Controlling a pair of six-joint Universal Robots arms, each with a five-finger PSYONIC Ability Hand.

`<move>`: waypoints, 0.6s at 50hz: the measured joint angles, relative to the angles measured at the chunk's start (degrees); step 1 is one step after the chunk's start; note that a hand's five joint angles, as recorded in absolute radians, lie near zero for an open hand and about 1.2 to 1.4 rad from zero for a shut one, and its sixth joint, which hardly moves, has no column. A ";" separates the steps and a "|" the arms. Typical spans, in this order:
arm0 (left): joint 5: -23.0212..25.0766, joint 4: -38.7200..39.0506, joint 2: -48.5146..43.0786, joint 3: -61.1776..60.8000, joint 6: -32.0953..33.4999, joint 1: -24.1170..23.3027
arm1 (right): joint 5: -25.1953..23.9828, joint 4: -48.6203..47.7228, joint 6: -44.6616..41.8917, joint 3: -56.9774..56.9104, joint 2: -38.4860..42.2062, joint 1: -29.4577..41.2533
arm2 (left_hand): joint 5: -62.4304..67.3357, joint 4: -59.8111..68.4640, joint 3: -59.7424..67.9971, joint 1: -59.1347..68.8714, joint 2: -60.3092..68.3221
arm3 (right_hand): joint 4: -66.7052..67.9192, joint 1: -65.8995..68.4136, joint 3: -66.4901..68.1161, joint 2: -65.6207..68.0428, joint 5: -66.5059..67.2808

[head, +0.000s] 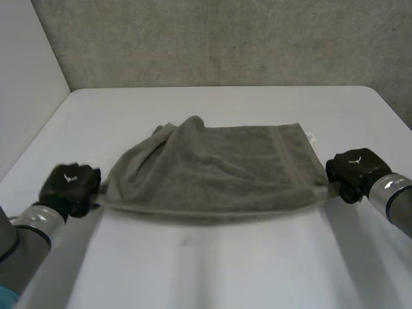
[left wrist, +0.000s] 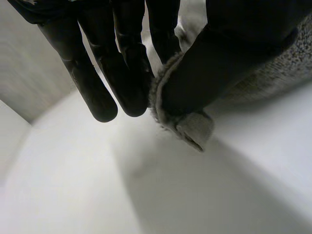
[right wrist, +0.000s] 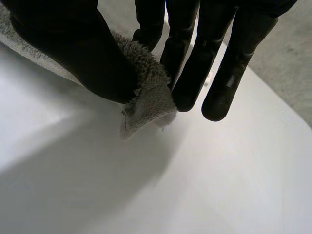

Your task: Fold the towel.

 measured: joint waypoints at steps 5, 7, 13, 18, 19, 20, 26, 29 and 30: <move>0.02 -1.11 7.49 0.58 0.03 0.03 | -0.24 4.99 -0.37 -2.14 -4.35 -0.24 | 0.53 0.40 0.42 0.15 0.42 | 0.00 0.00 0.00 0.00 -0.06; 0.15 -2.59 11.95 1.20 0.04 -0.03 | -0.56 8.74 -0.45 -3.90 -7.39 -0.30 | 0.54 0.48 0.49 0.16 0.51 | 0.00 0.00 0.00 0.00 0.00; 0.46 -11.65 25.77 4.94 0.16 -0.30 | -1.41 20.34 -0.73 -10.56 -17.16 -0.47 | 0.85 0.53 0.57 0.69 0.61 | 0.00 0.00 0.00 0.00 0.00; 0.57 -18.89 29.43 6.92 0.50 -0.48 | -1.55 24.64 -2.18 -13.10 -20.42 -0.44 | 0.90 0.54 0.58 0.99 0.62 | 0.00 0.00 0.00 0.00 -0.05; 0.59 -20.57 29.49 7.09 0.81 -0.48 | -1.53 25.28 -2.91 -13.19 -20.72 -0.42 | 0.90 0.55 0.58 0.99 0.62 | 0.00 0.00 0.00 0.00 0.00; 0.59 -21.71 29.28 7.09 1.12 -0.46 | -1.50 25.71 -3.58 -13.00 -20.77 -0.40 | 0.90 0.54 0.59 0.99 0.61 | 0.00 0.00 0.00 0.00 -0.01; 0.59 -23.55 25.10 6.13 3.63 -0.26 | -1.35 26.05 -6.64 -10.72 -18.65 -0.25 | 0.90 0.55 0.59 0.99 0.62 | 0.00 0.00 0.00 0.00 0.01; 0.53 -23.15 18.69 5.72 6.39 -0.22 | -0.67 25.78 -9.25 -9.61 -12.77 0.12 | 0.90 0.56 0.60 0.99 0.63 | 0.00 0.00 0.00 0.00 0.01; 0.54 -22.84 16.96 5.97 6.99 -0.27 | -0.52 25.66 -9.58 -9.81 -11.28 0.20 | 0.90 0.56 0.60 0.99 0.64 | 0.00 0.00 0.00 0.00 0.01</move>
